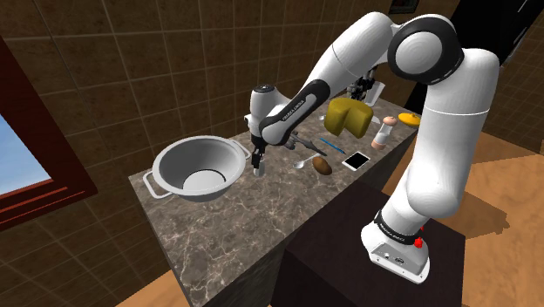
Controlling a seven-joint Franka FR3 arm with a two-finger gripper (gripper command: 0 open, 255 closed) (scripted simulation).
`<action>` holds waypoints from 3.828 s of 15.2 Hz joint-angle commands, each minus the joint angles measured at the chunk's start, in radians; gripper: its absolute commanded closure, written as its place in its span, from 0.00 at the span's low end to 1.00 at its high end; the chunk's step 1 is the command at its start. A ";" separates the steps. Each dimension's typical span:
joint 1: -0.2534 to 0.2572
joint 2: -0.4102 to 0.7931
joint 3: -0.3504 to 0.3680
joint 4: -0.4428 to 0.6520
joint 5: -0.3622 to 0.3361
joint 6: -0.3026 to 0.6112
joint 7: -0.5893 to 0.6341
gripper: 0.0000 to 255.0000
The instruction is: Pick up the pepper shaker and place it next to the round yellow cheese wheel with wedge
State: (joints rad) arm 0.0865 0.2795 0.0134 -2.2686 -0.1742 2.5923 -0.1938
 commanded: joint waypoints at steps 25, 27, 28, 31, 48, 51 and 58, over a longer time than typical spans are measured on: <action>-0.005 -0.127 0.011 0.019 0.032 -0.144 -0.032 1.00; -0.005 -0.146 0.013 0.025 0.036 -0.169 -0.037 1.00; -0.005 -0.155 0.013 0.028 0.038 -0.182 -0.039 1.00; -0.005 -0.182 0.014 0.040 0.045 -0.220 -0.046 1.00; -0.004 -0.299 0.018 0.144 0.070 -0.439 -0.077 1.00; -0.003 -0.313 0.018 0.169 0.073 -0.478 -0.081 1.00; -0.038 -0.337 -0.020 0.190 0.078 -0.517 -0.160 1.00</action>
State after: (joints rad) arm 0.0594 -0.0576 0.0051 -2.0765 -0.0967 2.0709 -0.3299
